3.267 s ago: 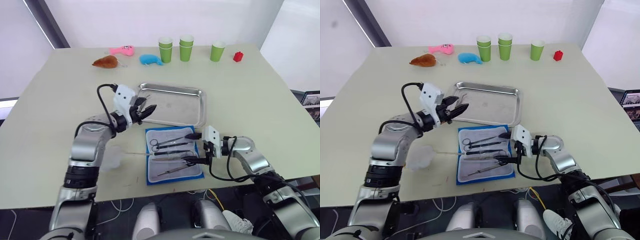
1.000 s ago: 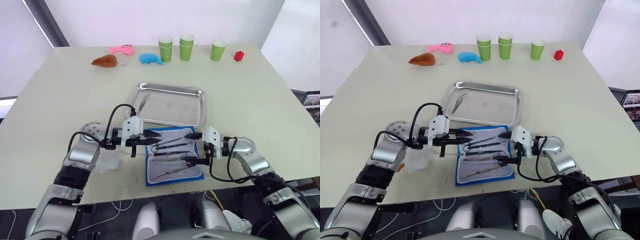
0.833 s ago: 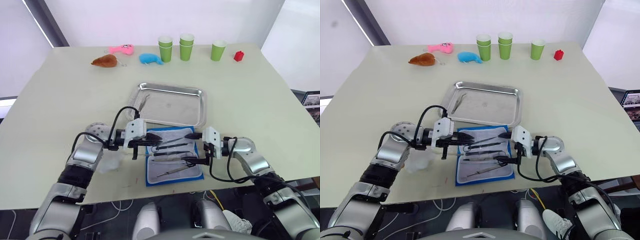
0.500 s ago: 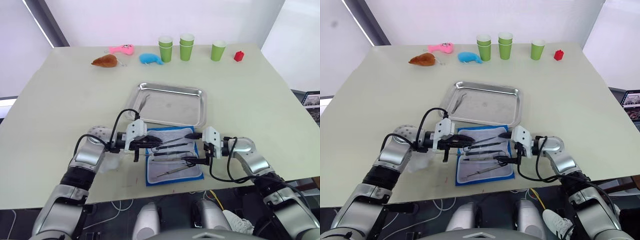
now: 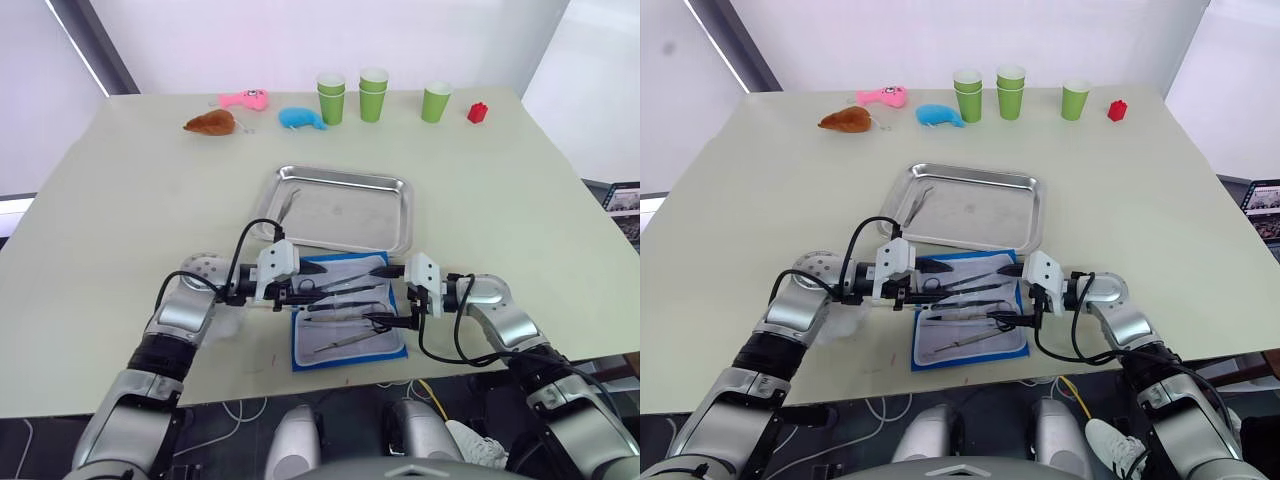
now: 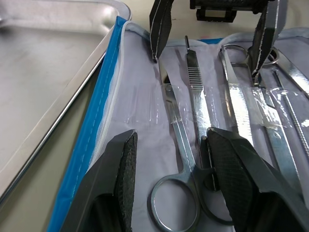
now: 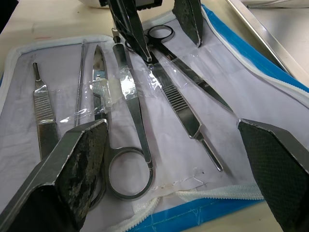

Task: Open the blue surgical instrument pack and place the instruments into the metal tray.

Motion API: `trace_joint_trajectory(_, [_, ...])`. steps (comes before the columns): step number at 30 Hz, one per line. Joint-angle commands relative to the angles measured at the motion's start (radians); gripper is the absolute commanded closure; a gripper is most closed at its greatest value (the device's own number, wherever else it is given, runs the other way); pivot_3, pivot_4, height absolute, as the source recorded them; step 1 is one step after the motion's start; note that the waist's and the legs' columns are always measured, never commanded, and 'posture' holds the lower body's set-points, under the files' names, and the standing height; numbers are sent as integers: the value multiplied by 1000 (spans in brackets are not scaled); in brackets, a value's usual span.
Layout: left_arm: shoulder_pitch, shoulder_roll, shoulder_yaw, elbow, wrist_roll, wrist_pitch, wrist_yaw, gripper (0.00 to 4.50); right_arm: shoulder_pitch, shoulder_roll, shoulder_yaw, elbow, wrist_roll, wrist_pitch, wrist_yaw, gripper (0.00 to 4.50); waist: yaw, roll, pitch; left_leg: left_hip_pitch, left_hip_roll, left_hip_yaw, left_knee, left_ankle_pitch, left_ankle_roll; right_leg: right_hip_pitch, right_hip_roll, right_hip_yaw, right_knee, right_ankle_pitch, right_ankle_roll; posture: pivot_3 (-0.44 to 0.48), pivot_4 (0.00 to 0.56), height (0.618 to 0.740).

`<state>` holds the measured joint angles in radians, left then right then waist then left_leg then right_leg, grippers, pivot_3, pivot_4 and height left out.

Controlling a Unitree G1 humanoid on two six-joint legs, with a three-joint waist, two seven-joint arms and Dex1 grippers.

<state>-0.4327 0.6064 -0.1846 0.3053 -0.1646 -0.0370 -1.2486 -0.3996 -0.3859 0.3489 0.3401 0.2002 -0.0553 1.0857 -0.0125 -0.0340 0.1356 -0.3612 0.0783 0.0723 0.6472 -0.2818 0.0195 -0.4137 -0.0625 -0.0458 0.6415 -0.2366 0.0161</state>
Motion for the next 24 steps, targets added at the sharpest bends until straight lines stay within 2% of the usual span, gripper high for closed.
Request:
trace_joint_trajectory(1, [-19,1,18,16,-7,-2,0,2077,67,-40,60,155,-148,56,-59,0,0,0,0,0,0,0,0,0,0,0,0,0,0,0,0,0,150,739])
trace_joint_trajectory(20, [-55,10,-30,79,73,-99,-31,2077,65,-36,62,158,-150,53,-66,0,0,3,-3,0,0,0,1,0,0,0,0,0,1,0,0,0,150,739])
trace_joint_trajectory(24, [-61,21,-52,68,94,-45,-43,2077,67,-35,62,156,-149,53,-68,0,0,4,-4,0,0,0,1,0,0,1,0,0,1,0,0,0,150,739])
